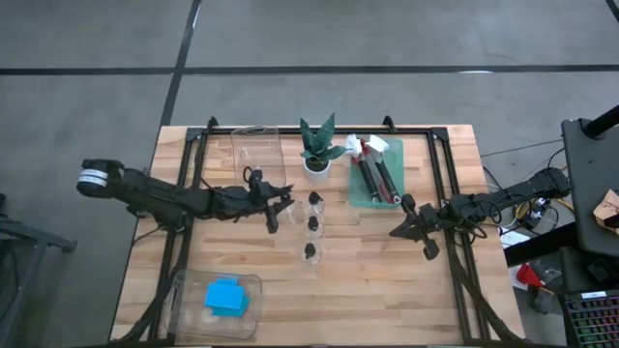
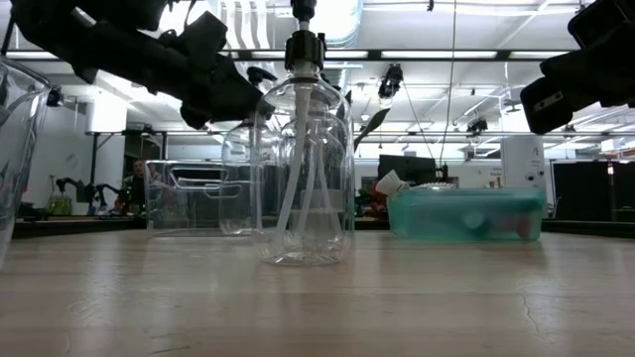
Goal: Pick & Place Kitchen Sink Supplies
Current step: Put the black soap dispenser into the top transparent bin
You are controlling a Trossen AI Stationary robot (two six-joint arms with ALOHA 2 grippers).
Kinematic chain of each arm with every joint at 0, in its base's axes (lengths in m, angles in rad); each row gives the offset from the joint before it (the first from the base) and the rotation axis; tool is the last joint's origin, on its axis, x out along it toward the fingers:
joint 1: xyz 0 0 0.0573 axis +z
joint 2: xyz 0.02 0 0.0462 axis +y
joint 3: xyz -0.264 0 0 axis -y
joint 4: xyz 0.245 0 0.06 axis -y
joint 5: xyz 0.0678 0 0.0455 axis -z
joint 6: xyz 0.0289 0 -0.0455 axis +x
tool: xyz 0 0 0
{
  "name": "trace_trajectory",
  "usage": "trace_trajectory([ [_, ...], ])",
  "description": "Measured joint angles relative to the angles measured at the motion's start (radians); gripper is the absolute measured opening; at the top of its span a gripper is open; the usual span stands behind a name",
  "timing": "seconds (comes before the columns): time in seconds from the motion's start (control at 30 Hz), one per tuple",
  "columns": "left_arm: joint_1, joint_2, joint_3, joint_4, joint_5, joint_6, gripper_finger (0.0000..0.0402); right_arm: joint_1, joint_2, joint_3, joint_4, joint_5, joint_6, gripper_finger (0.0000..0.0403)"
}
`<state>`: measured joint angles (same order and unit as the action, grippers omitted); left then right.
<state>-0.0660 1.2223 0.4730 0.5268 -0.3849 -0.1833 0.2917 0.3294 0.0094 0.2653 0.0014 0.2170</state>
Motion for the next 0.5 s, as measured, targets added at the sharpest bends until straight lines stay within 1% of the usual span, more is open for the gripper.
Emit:
trace_trajectory([
  [0.1, -0.002, -0.055, 0.006, -0.069, 0.003, -0.001, 0.0148, 0.000, 0.000, 0.000, 0.000, 0.000, 0.000, 0.0008],
  [0.27, -0.002, -0.169, 0.023, -0.190, 0.020, -0.017, 0.0126, 0.000, 0.000, 0.000, 0.000, 0.000, 0.000, 0.0008],
  [0.43, -0.002, -0.286, 0.053, -0.303, 0.023, -0.020, 0.0126, 0.000, 0.000, 0.000, 0.000, 0.000, 0.000, 0.0008],
  [0.5, -0.002, -0.326, 0.072, -0.347, 0.023, -0.020, 0.0137, 0.000, 0.001, 0.000, 0.000, 0.000, 0.000, 0.0008],
])
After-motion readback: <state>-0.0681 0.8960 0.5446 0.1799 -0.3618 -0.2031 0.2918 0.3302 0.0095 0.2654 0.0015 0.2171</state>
